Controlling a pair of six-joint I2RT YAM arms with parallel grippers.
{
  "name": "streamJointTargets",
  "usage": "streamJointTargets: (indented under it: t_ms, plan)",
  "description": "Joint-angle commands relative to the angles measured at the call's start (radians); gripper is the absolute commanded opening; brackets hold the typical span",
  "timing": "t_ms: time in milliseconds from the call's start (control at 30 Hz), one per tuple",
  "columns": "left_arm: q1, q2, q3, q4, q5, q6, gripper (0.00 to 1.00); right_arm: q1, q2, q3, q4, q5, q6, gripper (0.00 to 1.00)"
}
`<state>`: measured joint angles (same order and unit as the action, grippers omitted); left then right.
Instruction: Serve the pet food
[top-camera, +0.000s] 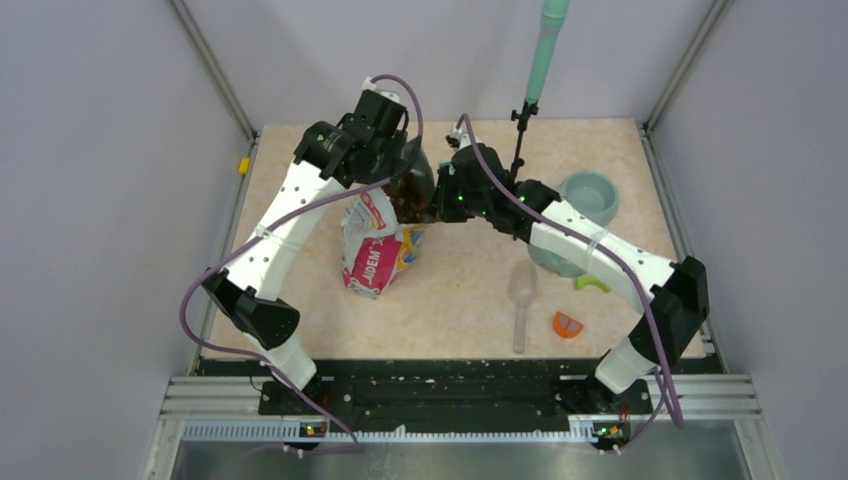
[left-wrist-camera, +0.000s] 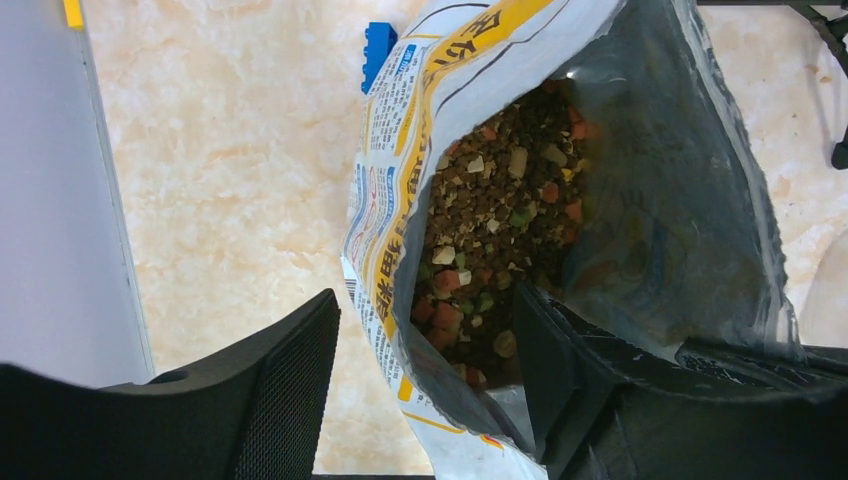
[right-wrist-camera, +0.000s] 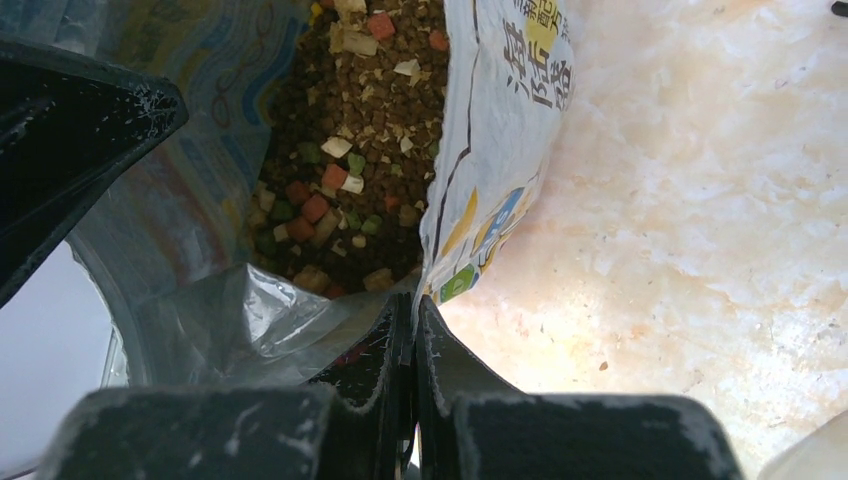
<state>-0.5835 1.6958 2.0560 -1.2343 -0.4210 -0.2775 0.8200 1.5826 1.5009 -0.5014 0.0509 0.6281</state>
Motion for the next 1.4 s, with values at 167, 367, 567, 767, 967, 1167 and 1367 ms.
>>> streamJointTargets:
  t_ms: [167, 367, 567, 767, 967, 1167, 1367]
  plan:
    - [0.001, -0.005, 0.016, 0.034, 0.011, -0.002, 0.72, 0.002, -0.038, 0.038, -0.026, -0.023, -0.059, 0.04]
    - [0.001, -0.008, 0.012, 0.038, 0.041, -0.012, 0.74, 0.003, -0.032, 0.08, -0.039, -0.032, -0.065, 0.61]
    - [0.001, -0.024, 0.019, 0.039, 0.038, -0.012, 0.74, 0.002, -0.042, 0.127, -0.065, -0.028, -0.069, 0.8]
    - [0.002, -0.034, 0.032, 0.031, 0.01, -0.008, 0.75, 0.002, -0.073, 0.23, -0.093, -0.035, -0.085, 0.88]
    - [0.001, -0.024, 0.018, 0.024, -0.021, 0.005, 0.75, 0.004, -0.144, 0.27, -0.097, 0.016, -0.104, 0.9]
    - [0.004, -0.027, 0.026, 0.02, -0.047, 0.02, 0.75, -0.006, -0.272, 0.111, -0.066, 0.185, -0.096, 0.9]
    - [0.006, -0.037, 0.072, 0.006, -0.112, 0.02, 0.75, -0.025, -0.334, -0.02, -0.212, 0.344, -0.036, 0.9]
